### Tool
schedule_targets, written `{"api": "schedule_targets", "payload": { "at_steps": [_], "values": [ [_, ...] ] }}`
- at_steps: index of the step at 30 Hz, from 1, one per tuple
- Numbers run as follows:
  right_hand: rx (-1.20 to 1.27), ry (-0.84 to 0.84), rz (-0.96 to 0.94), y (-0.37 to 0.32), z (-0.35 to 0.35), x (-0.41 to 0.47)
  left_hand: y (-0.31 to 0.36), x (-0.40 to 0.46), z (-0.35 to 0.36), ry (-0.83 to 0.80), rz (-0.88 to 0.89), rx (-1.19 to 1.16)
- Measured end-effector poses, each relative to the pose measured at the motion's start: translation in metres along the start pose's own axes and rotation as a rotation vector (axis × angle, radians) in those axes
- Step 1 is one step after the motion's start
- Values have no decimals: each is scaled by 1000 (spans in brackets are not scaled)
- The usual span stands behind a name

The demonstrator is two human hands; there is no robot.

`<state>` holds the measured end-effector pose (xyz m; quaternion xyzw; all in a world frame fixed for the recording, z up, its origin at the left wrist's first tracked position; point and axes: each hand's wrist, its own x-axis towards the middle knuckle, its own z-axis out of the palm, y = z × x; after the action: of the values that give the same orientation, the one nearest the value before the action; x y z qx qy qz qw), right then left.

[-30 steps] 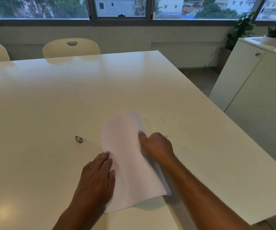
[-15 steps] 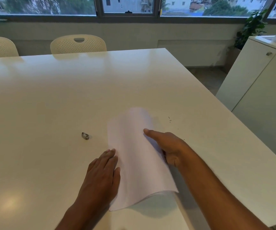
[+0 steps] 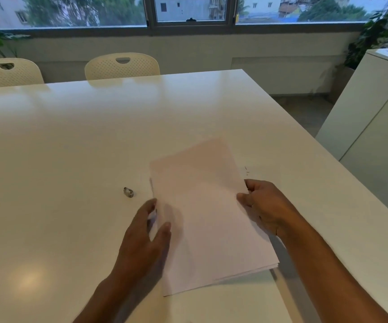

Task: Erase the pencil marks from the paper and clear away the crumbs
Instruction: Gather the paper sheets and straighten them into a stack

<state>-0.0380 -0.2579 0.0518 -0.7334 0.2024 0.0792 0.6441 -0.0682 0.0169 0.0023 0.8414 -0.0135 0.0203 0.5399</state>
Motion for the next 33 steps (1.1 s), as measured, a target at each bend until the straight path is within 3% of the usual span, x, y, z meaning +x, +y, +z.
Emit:
{"api": "schedule_targets", "payload": {
  "at_steps": [4,7,12,16,25,29,33],
  "values": [
    [141,-31,-118,-16,2,1,16,44,-8,-20,-164,-489],
    [136,-69,-277,-34,3,-4,37,59,-14,-101,-54,-586],
    [130,-62,-533,-62,5,-4,68,67,-24,70,257,-504],
    [258,-77,-664,-66,19,2,73,65,-22,213,375,-407],
    [227,-58,-587,-31,38,24,41,57,-4,202,198,-451],
    [224,-78,-648,-42,35,25,41,60,-8,248,210,-400],
    [222,-73,-551,-26,38,33,34,58,-4,198,219,-325]
  ]
}}
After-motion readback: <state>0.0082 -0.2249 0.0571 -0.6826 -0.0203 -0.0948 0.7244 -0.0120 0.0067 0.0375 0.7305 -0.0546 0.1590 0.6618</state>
